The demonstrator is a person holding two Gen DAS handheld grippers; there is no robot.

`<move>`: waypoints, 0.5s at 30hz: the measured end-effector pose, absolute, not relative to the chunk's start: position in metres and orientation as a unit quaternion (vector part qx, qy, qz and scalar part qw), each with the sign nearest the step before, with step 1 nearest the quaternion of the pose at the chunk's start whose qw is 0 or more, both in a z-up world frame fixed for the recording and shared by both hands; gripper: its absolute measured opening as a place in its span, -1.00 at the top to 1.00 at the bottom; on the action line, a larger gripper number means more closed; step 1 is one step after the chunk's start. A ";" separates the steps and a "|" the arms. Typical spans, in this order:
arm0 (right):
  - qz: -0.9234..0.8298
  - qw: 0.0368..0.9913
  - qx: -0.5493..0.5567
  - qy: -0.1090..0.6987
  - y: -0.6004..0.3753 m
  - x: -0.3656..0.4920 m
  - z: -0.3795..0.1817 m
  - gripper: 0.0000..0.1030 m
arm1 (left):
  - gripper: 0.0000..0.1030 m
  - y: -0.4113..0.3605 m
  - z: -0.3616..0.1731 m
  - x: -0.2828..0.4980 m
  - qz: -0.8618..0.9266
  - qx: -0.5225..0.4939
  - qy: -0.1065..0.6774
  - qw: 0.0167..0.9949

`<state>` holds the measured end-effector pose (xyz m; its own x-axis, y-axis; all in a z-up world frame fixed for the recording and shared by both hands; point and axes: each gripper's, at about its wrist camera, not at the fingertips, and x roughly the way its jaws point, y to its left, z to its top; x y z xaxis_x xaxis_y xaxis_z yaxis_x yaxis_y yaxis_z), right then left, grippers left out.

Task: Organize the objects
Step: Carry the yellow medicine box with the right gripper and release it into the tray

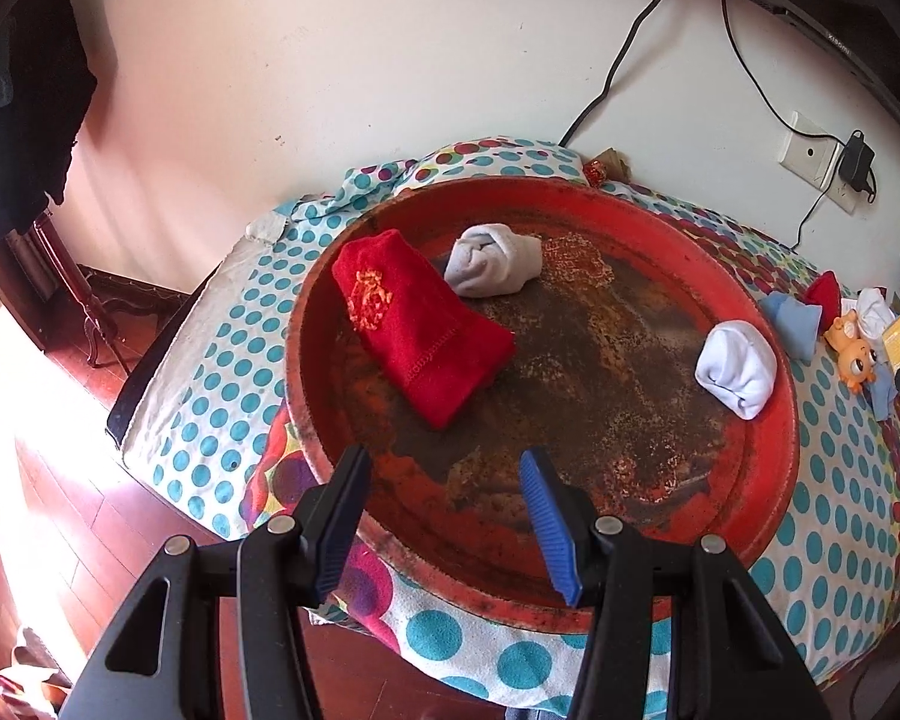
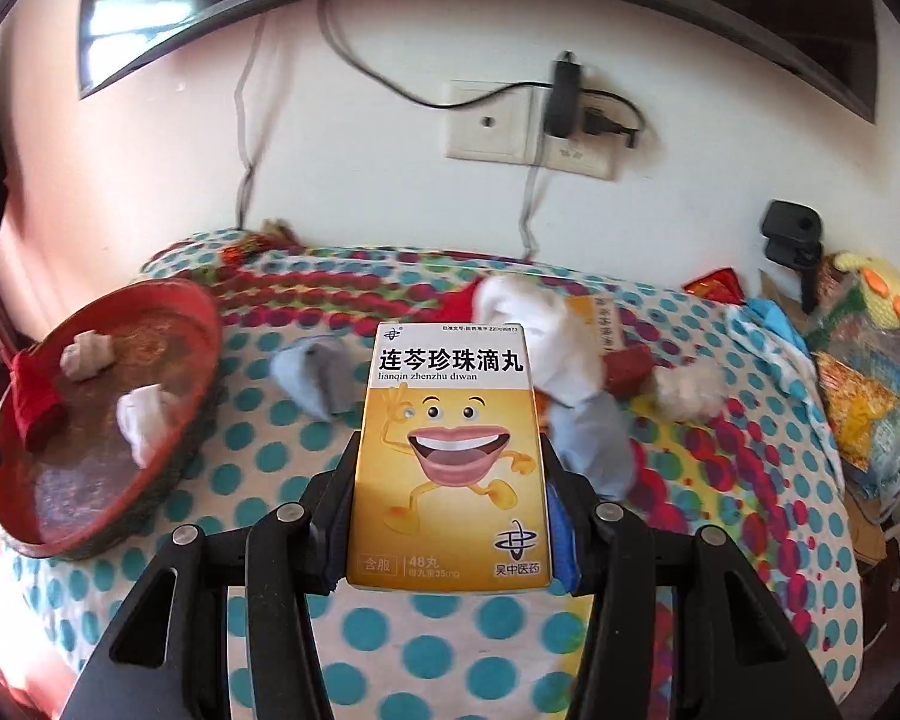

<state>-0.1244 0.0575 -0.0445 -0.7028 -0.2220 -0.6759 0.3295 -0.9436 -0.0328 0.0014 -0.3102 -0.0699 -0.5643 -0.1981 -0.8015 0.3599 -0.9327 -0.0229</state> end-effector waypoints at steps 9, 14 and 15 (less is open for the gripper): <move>-0.884 0.265 0.357 0.142 -0.055 -0.089 -0.054 0.07 | -0.04 -0.324 -0.074 0.005 -0.875 0.442 0.097 0.172; -0.867 0.296 0.360 0.177 -0.082 -0.092 -0.065 0.07 | -0.04 -0.332 -0.074 0.007 -0.873 0.442 0.106 0.176; -0.865 0.299 0.361 0.182 -0.096 -0.084 -0.065 0.07 | -0.04 -0.334 -0.074 0.007 -0.872 0.443 0.107 0.178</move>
<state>-0.0844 -0.0958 -0.0652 -0.5616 -0.3851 -0.7323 0.6476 -0.7555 -0.0994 0.0070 -0.3340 -0.0740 -0.5448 -0.2152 -0.8105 0.4048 -0.9139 -0.0295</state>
